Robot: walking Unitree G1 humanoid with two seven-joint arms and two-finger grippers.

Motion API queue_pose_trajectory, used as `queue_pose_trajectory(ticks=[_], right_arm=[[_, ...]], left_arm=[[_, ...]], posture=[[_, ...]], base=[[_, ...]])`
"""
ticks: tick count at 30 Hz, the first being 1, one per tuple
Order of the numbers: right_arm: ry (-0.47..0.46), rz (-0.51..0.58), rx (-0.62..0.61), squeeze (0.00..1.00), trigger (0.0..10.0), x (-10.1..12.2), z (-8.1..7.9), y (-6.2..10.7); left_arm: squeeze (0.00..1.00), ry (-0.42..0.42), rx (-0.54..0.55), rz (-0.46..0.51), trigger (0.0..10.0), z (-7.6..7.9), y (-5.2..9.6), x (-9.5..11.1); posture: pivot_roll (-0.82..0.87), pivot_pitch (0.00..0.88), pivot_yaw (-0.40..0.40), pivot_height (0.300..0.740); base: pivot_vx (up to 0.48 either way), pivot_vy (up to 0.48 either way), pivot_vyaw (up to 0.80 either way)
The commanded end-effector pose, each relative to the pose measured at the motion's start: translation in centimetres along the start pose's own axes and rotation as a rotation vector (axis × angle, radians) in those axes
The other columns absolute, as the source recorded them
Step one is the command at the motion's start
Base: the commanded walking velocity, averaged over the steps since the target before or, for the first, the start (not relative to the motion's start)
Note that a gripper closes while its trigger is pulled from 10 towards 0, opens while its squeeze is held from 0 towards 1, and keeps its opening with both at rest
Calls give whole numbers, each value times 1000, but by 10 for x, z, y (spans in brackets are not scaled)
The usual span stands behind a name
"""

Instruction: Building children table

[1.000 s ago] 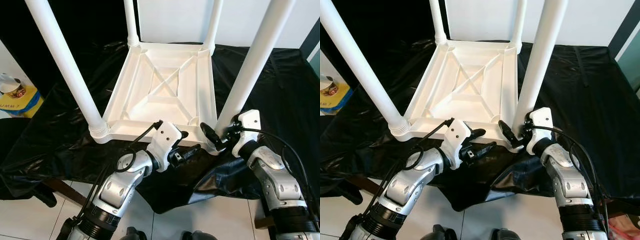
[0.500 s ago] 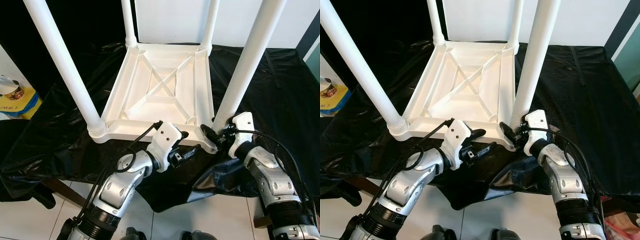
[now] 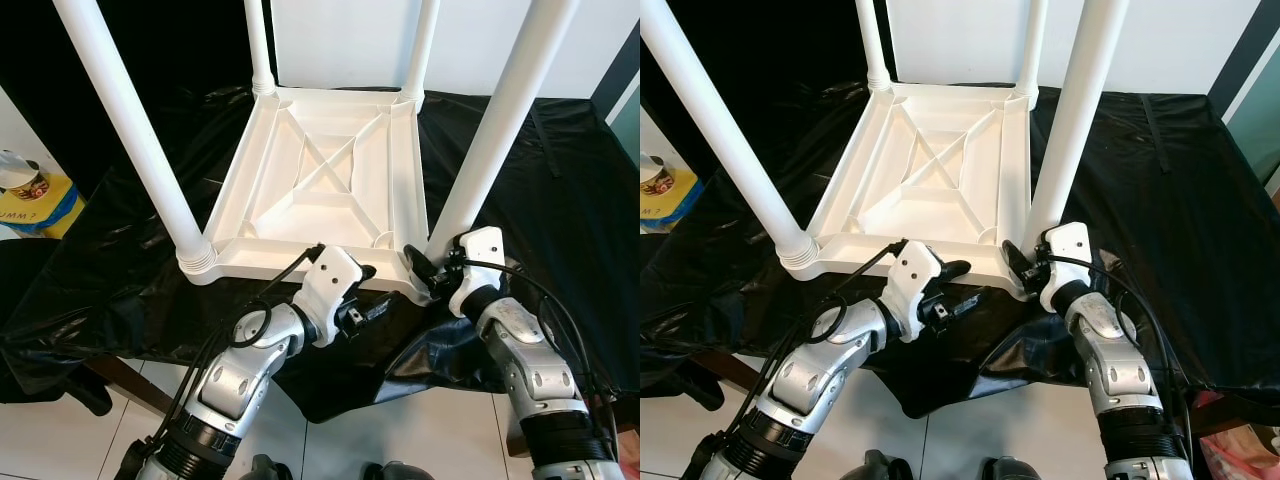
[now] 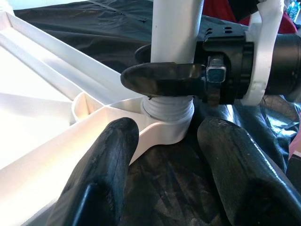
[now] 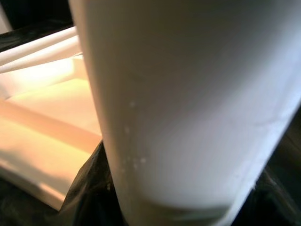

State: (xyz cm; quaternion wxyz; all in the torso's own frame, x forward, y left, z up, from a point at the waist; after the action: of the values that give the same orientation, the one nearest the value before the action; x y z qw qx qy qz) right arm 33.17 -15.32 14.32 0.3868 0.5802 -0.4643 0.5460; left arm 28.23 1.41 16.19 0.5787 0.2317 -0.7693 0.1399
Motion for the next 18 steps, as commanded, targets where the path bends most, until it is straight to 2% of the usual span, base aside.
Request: queue_pose_trajectory(ticks=[1,2,4,5,6,7,8,11,13,18], right_arm=[[-31,-46,-110,0,10000,-12,6,4],[-31,-46,-110,0,10000,-12,6,4],[-68,-34,-276,0,10000,-15,9,6],[-68,-34,-276,0,10000,-15,9,6],[-91,-24,-360,0,10000,-17,9,8],[-91,-24,-360,0,10000,-17,9,8],[-114,-20,-423,0,10000,-20,5,10],[-131,-18,-453,0,10000,-22,0,11],[-144,2,-413,0,10000,-18,-11,10],[-131,12,-391,0,10000,-13,-13,13]], left_arm=[[0,3,8,-2,10000,2,0,-2],[0,3,8,-2,10000,2,0,-2],[0,10,8,1,10000,3,-1,-2],[0,10,8,1,10000,3,-1,-2],[0,13,11,3,10000,4,-2,-2],[0,13,11,3,10000,4,-2,-2],[0,15,15,7,10000,3,-3,-2],[0,17,18,9,10000,3,-3,-1],[0,18,19,14,10000,4,-5,0],[0,21,16,15,10000,3,-5,0]], posture=[[-130,117,-18,740],[-130,117,-18,740],[-137,116,-28,740],[-137,116,-28,740],[-140,116,-33,740],[-140,116,-33,740],[-142,116,-33,740],[-145,115,-33,740],[-155,119,-33,740],[-173,109,-36,740]], base=[[0,0,0],[0,0,0],[0,0,0],[0,0,0],[0,0,0],[0,0,0],[0,0,0],[0,0,0],[0,0,0],[0,0,0]])
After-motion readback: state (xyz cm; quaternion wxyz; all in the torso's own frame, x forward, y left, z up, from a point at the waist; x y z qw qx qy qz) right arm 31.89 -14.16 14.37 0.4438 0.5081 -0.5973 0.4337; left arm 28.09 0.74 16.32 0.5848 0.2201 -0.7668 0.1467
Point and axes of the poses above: a point about 5 cm out from each wrist's last joint towards the gripper, its own y axis pointing back from the gripper into the wrist, its own x axis along the axis of the wrist's last joint, z = x × y, the point moved 3 cm from there along -y, pointing out of the wrist towards the gripper, and after that the axes turned 9 degrees about -y, right-handed, at the moved point
